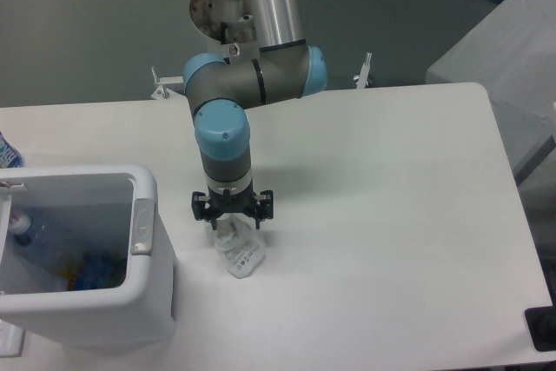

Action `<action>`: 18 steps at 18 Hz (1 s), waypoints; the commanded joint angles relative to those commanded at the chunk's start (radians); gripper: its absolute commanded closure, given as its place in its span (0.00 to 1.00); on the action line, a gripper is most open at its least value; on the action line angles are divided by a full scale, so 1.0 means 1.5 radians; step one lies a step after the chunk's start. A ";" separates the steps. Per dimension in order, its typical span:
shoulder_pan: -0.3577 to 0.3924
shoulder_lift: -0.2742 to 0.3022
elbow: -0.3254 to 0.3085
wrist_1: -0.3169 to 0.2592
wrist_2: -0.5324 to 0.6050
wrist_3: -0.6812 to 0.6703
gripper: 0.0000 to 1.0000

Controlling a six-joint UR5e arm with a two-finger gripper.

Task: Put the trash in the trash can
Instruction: 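Lower and close the gripper on the wrapper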

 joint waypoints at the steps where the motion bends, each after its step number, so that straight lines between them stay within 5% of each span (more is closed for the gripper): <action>1: 0.000 0.000 0.000 0.000 -0.001 0.000 0.43; 10: 0.029 0.006 0.009 0.001 -0.007 0.010 0.88; 14: 0.063 0.022 0.069 -0.005 -0.021 0.006 0.90; 18: 0.125 0.060 0.151 -0.006 -0.144 -0.009 0.90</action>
